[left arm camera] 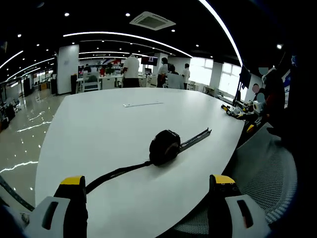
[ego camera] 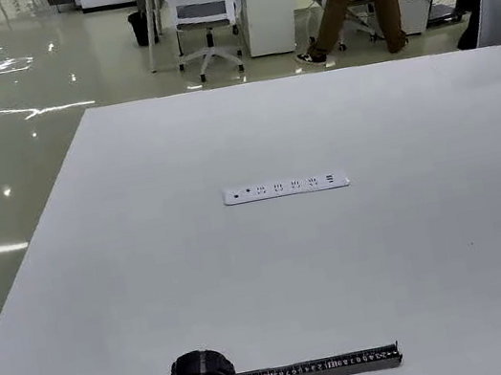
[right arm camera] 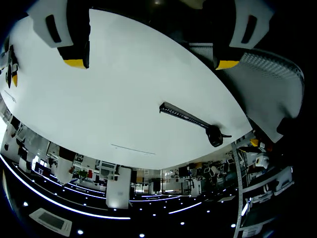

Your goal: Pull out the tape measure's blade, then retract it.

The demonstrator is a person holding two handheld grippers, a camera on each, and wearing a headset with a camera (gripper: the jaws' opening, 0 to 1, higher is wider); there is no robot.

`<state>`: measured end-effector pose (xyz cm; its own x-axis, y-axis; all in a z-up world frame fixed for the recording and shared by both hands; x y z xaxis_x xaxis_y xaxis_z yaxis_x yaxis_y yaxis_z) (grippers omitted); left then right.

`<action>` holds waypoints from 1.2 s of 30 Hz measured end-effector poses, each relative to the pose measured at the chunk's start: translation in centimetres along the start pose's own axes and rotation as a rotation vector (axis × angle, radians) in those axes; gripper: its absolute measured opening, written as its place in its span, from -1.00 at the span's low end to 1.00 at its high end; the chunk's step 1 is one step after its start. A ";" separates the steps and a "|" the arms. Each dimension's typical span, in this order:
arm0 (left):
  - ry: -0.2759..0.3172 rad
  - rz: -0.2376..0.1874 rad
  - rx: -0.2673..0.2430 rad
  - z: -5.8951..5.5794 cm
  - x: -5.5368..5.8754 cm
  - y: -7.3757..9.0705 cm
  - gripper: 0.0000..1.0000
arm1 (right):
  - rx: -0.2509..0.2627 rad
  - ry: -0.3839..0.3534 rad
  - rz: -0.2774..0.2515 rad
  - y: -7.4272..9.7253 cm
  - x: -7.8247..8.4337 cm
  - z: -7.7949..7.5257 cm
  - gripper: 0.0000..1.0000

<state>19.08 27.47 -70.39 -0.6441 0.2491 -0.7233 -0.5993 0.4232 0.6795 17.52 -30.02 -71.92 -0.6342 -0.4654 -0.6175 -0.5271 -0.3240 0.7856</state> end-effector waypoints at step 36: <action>0.012 -0.001 -0.020 1.2 -1.8 1.0 1.00 | -0.041 0.013 0.012 0.3 -0.8 -1.1 1.00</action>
<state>20.22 28.52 -68.61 -0.6488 0.2382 -0.7228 -0.6093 0.4065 0.6808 18.47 -30.60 -71.17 -0.6328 -0.4797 -0.6078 -0.4959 -0.3518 0.7939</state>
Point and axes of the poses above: the centre of the closed fingertips' face, and the gripper's own axes: y roughly backward along the fingers, z roughly to its left, x roughly out of its underside, the point moved 5 cm from there along y, roughly backward along the fingers, and after that the axes turned 14 degrees about z, right-handed, at the moved point
